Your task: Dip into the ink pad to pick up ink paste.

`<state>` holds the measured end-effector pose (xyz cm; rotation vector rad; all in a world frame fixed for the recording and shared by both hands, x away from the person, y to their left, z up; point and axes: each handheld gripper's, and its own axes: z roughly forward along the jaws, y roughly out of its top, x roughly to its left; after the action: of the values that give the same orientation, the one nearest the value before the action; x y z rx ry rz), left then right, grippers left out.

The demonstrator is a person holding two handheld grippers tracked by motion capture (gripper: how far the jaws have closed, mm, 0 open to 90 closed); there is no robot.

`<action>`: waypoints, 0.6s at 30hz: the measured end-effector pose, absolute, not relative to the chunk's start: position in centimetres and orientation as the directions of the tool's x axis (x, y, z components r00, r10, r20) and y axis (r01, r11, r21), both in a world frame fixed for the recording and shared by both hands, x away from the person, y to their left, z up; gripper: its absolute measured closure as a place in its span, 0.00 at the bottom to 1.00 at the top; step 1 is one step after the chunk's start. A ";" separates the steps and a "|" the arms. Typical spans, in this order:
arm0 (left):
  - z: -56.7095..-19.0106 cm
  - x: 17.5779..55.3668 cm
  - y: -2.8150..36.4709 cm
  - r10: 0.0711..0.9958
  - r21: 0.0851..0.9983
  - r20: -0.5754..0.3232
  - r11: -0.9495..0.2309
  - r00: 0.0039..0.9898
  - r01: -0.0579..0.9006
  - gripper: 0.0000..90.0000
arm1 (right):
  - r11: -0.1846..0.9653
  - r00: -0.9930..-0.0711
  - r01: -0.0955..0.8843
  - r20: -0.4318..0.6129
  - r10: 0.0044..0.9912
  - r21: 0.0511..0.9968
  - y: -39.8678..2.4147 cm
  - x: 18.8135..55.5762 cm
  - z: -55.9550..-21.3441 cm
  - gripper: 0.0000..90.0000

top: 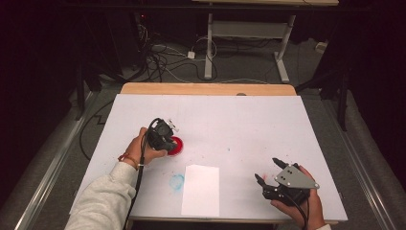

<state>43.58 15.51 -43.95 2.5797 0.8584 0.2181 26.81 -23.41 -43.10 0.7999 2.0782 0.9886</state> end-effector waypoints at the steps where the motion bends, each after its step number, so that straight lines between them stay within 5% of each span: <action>1: -44.0 43.6 15.5 0.602 0.429 0.018 -0.726 0.798 0.538 0.82 | 0.520 -0.572 0.230 -0.318 0.756 0.822 -23.4 26.8 -43.1 0.30; 7: -42.5 42.7 17.8 0.618 0.558 -0.025 -0.644 0.786 0.524 0.82 | 0.518 -0.568 0.233 -0.317 0.760 0.823 -23.7 26.9 -43.2 0.30; 18: -40.2 40.9 18.7 0.613 0.611 0.022 -0.634 0.790 0.475 0.82 | 0.522 -0.568 0.227 -0.324 0.756 0.822 -23.5 26.8 -43.1 0.30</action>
<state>40.95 18.71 -40.15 2.3772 0.8044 0.3036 26.81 -23.47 -43.09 0.7966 2.0734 0.9851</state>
